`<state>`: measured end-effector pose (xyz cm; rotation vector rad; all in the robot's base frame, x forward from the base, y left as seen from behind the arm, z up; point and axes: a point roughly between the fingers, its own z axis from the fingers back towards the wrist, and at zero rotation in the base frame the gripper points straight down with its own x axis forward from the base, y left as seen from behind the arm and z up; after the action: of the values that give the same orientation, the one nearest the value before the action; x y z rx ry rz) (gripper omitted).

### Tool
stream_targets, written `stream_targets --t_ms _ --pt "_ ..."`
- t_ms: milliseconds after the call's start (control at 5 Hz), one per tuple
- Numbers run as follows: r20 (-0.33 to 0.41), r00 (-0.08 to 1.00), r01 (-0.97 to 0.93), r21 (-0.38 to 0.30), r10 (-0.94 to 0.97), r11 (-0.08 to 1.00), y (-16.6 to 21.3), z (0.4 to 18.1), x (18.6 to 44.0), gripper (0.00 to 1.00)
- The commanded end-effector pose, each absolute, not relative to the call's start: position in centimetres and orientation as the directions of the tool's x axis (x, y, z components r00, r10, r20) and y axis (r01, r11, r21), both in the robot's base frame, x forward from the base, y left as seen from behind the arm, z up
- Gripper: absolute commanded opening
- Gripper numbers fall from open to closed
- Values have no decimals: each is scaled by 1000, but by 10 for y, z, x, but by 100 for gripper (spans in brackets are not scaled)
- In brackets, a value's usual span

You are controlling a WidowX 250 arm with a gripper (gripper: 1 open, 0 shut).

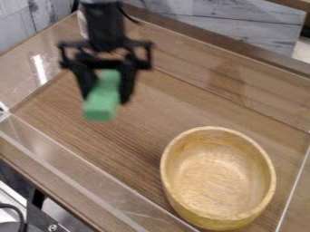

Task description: Remove the green block from inside the brown bowl and put it on the table

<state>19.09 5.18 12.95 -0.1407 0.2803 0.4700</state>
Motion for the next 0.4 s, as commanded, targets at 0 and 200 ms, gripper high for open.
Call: stream_targets --t_ms 0,200 --pt "-222 914 -368 -106 338 924 56 151 198 0" --pt "-213 937 -310 -133 278 941 51 145 203 0"
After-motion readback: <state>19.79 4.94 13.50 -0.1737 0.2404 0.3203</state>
